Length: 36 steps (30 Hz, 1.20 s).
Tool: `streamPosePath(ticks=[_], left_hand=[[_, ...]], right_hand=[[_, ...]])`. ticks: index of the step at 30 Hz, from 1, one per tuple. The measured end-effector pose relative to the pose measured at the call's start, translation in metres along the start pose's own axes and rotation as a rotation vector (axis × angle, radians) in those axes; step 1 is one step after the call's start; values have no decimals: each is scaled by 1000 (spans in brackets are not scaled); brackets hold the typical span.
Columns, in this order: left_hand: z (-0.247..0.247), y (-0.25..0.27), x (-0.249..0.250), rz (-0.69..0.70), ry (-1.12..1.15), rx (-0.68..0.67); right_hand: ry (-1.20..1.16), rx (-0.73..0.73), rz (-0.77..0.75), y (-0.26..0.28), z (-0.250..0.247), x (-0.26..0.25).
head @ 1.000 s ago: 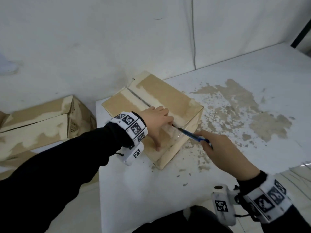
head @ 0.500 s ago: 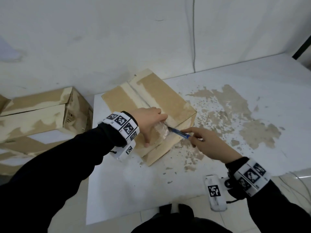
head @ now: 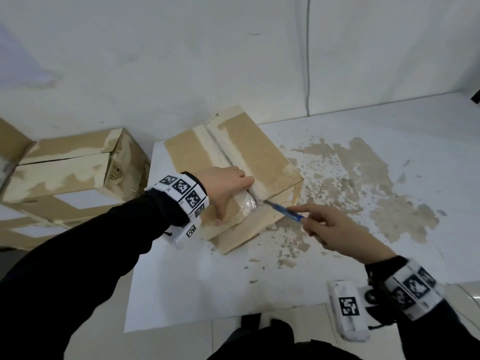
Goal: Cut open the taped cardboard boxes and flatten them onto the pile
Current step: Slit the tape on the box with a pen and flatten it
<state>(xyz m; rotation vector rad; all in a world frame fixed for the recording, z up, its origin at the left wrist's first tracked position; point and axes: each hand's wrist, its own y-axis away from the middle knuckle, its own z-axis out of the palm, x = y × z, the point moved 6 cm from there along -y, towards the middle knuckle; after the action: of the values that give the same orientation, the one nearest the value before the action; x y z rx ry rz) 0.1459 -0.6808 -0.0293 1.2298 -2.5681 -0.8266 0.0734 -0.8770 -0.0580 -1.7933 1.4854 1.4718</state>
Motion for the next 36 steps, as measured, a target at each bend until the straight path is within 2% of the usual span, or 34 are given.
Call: streamPosePath(ticks=[2,5,9,12,14,18,22,24,27,32,36], left_hand=[[-1,-2,4,13,-26,10],[-1,-2,4,0,-25,3],[0,-5,-2,-21,21,-10],[-6,-7,-7,-39,83,49],[-10,-9,-8,-50,134,65],[-11,-15,-4,-52,13,57],[-14,-18,1,-196,93,62],[-13,-19,6,-320,213,10],[-4,-15,5,-458,610,27],[17,-5,1,-533,1309,325],[23,-6,8,-682,1522,486]], right_hand=[[64,23,-27,-12,6,-3],[128,-16,-66,-24,28,-9],[20,-78,-27,-13,24,-2],[-140,-154,-1,6,20,0],[-201,-91,-7,9,14,0],[-106,204,-5,-4,-8,6],[152,198,-121,-8,-4,0],[210,180,-179,-6,3,-4],[325,194,-226,-5,10,-2],[453,208,-290,-1,19,-3],[638,313,-329,9,16,-15]])
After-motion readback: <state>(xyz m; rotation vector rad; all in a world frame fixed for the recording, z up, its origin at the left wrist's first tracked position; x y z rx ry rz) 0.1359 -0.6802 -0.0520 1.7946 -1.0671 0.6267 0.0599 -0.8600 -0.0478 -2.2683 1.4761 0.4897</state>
